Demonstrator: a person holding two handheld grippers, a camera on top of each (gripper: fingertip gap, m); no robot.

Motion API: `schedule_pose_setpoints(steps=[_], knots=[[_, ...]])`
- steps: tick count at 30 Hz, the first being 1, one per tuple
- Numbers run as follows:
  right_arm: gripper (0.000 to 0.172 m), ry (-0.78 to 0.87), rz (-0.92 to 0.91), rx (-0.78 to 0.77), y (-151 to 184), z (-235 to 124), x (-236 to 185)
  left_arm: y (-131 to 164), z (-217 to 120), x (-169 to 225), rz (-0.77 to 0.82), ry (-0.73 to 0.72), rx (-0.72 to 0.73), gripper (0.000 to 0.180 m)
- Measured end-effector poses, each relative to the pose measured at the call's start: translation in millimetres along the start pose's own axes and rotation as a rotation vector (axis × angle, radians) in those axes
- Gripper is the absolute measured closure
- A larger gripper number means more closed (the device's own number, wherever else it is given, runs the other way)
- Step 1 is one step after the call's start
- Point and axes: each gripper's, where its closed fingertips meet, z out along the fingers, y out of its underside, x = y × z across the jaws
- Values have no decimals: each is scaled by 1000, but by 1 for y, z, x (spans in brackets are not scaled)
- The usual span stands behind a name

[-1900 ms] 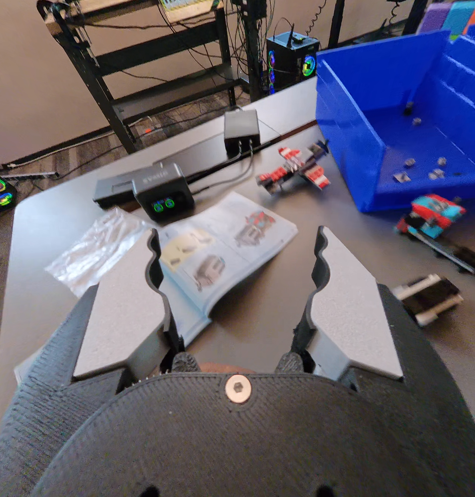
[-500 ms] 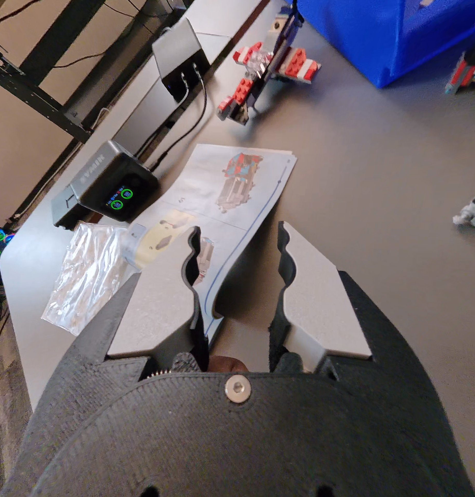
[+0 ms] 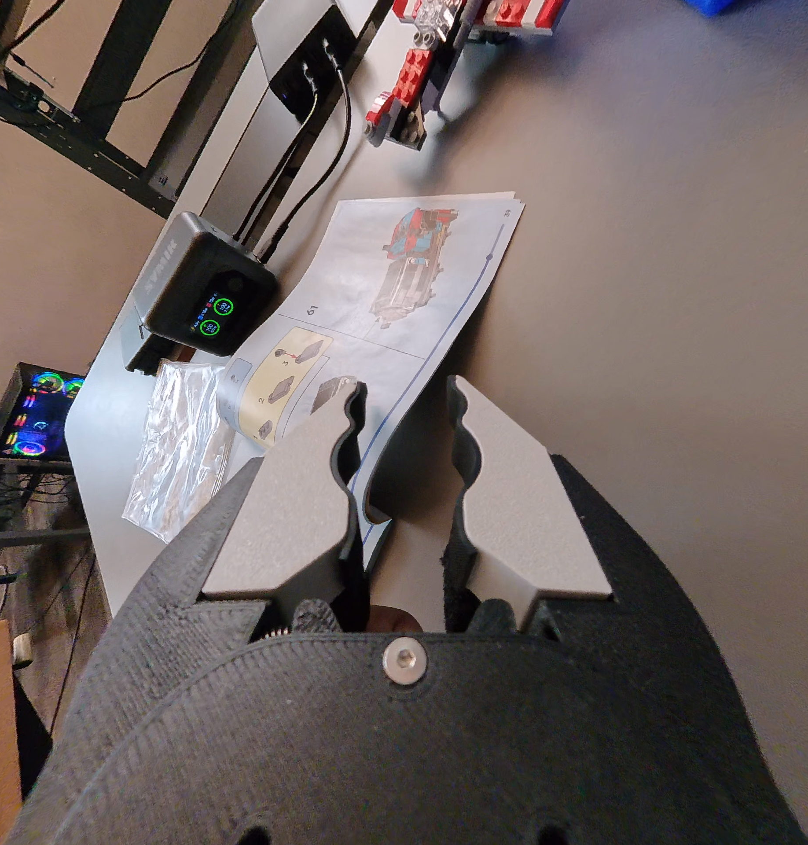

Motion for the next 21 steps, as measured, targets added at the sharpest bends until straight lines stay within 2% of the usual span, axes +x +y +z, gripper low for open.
schedule_pose_setpoints(steps=[9, 21], knots=[[115, -4, 9, 3, 0, 0, 1, 10, 1, -2, 34, -17, -44, 155], [115, -7, 15, 4, -1, -1, 1, 20, -7, -4, 48, -33, -56, 158]])
